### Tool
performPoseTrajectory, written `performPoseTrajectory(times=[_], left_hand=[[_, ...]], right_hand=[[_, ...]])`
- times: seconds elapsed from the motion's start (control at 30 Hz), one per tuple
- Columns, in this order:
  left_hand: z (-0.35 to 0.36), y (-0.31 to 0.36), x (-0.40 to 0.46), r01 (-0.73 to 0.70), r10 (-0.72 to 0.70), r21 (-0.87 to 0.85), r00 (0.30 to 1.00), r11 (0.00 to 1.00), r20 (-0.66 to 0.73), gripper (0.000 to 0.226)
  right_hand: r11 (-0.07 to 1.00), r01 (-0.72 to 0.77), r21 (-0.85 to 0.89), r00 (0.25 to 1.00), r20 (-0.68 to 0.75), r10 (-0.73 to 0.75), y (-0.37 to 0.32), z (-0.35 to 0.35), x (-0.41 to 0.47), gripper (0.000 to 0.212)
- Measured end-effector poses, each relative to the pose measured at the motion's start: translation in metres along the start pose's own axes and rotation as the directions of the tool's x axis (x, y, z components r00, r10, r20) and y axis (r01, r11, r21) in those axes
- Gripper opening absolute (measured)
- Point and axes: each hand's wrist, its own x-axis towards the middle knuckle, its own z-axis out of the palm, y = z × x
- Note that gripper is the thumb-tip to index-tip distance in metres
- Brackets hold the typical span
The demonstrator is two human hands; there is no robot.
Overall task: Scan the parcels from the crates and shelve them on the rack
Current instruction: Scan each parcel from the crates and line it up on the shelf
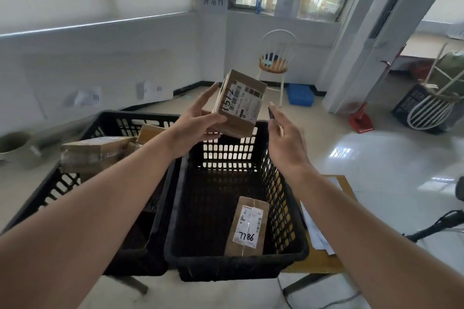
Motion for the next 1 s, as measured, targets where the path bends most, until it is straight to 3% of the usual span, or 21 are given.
performPoseTrajectory(times=[0.13, 0.4, 0.63, 0.87, 1.0], left_hand=[[0.010, 0.015, -0.027, -0.029, 0.029, -0.006, 0.998, 1.000, -0.049, 0.091], [0.032, 0.030, -0.107, -0.050, 0.110, 0.195, 0.945, 0.980, -0.307, 0.098], [0.034, 0.033, -0.215, -0.036, 0.258, 0.362, 0.766, 0.931, -0.588, 0.107], [0.027, 0.036, -0.352, 0.158, 0.329, 0.480, 0.546, 0.863, -0.771, 0.126], [0.026, 0.039, -0.445, 0.264, 0.436, 0.551, 0.388, 0.792, -0.812, 0.114]], right_hand=[[0.994, 0.064, 0.088, 0.998, 0.016, -0.066, -0.015, 0.005, 0.005, 0.042], [0.942, 0.247, 0.229, 0.929, 0.220, -0.297, -0.045, -0.002, -0.015, 0.045], [0.868, 0.317, 0.383, 0.799, 0.384, -0.462, -0.084, 0.016, -0.081, 0.045], [0.789, 0.344, 0.509, 0.623, 0.505, -0.598, -0.135, 0.050, -0.189, 0.044], [0.715, 0.351, 0.605, 0.500, 0.524, -0.689, -0.169, 0.060, -0.269, 0.042]])
